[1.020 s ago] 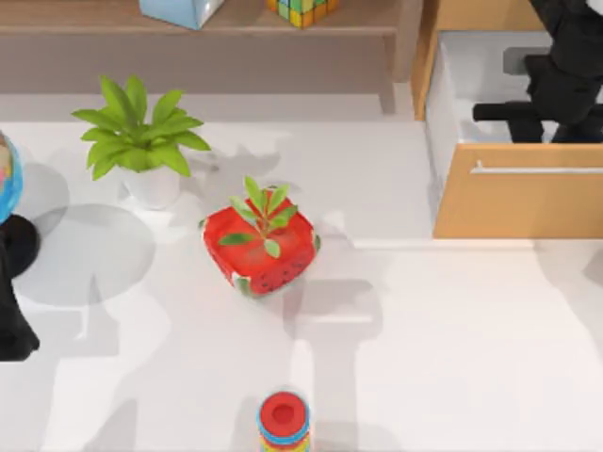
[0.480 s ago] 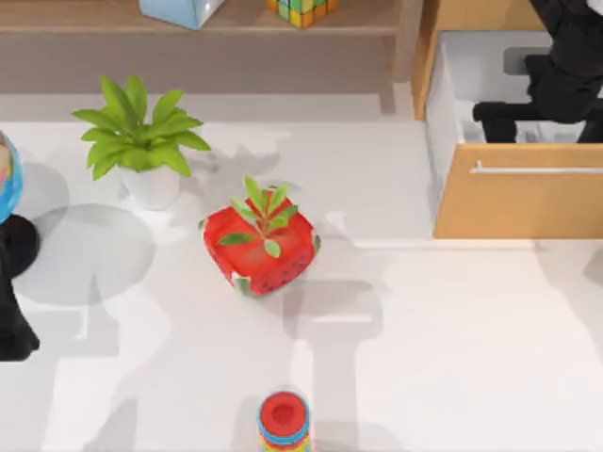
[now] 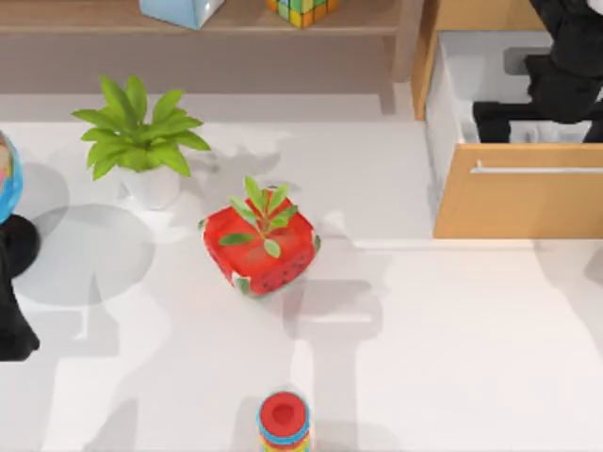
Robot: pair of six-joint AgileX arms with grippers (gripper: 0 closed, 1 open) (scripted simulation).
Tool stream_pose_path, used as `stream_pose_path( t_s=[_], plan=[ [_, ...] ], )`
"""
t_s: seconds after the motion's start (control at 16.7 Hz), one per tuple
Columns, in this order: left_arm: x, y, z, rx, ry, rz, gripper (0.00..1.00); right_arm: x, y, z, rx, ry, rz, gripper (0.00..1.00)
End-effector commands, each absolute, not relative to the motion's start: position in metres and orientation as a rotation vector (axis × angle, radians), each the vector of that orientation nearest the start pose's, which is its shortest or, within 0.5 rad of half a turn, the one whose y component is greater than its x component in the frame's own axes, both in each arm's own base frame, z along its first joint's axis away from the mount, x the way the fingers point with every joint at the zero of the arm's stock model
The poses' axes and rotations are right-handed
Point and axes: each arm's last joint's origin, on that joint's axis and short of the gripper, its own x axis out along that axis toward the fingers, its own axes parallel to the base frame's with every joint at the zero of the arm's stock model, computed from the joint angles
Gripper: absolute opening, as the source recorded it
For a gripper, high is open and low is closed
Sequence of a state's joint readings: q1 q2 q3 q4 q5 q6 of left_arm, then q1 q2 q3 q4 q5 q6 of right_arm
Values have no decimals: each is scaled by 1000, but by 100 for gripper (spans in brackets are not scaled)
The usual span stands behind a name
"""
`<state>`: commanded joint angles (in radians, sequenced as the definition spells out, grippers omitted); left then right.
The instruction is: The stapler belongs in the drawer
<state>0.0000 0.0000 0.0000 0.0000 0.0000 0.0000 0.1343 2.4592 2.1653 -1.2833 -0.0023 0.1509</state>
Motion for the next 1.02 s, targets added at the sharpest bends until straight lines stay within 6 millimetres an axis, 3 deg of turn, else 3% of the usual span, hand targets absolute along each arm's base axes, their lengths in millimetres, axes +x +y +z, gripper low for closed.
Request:
stream_pose_path(
  t_s=[0.12, 0.3, 0.48, 0.66, 0.84, 1.02],
  plan=[
    [106, -1, 160, 0, 0, 0, 100, 475, 71, 160, -4, 1553, 15, 100],
    [106, -1, 160, 0, 0, 0, 100, 468, 70, 185, -55, 1431, 63, 100],
    [106, -1, 160, 0, 0, 0, 100, 458, 72, 215, -146, 1225, 135, 100],
    [106, -1, 160, 0, 0, 0, 100, 443, 88, 236, -284, 975, 231, 100],
    [106, -1, 160, 0, 0, 0, 100, 423, 116, 239, -454, 716, 338, 100],
    [106, -1, 160, 0, 0, 0, 100, 396, 145, 223, -635, 462, 427, 100]
  ],
)
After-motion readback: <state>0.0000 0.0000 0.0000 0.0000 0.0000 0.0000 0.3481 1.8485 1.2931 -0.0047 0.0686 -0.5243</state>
